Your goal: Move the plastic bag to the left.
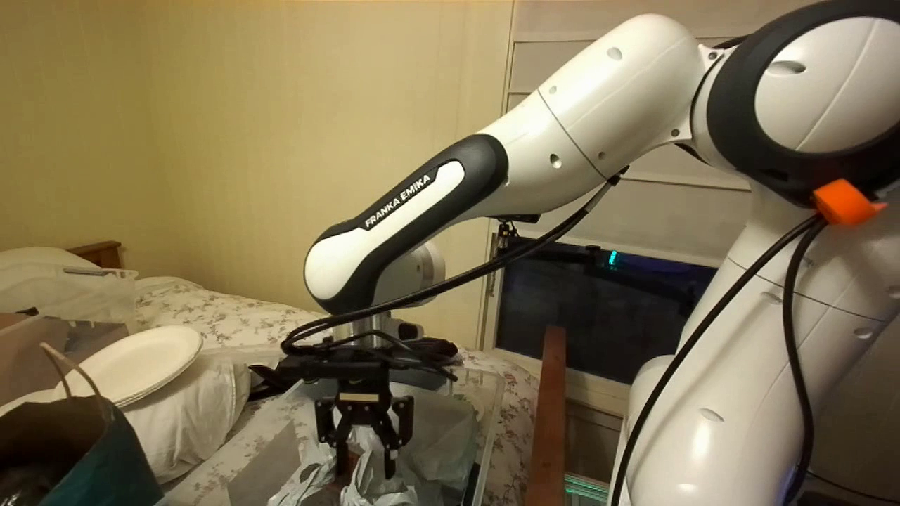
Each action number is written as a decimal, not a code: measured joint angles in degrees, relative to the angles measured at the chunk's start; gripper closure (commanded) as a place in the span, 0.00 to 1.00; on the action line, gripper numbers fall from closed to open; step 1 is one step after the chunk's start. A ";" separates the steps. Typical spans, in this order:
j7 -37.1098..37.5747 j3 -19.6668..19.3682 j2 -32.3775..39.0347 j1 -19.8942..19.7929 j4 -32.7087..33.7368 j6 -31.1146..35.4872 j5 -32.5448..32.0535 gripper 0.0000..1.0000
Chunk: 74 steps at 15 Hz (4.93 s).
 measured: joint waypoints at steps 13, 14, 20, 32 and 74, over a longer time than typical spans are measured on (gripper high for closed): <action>17.80 5.11 -3.39 5.78 0.70 -4.31 -7.80 1.00; 18.34 5.98 -4.15 6.44 1.11 -5.43 -9.07 1.00; 19.06 11.35 -7.60 10.58 5.63 -11.08 -16.40 1.00; 19.26 18.39 -8.00 14.83 17.79 -13.69 -30.42 1.00; 7.99 6.44 -21.41 12.35 10.11 -10.65 -28.31 0.00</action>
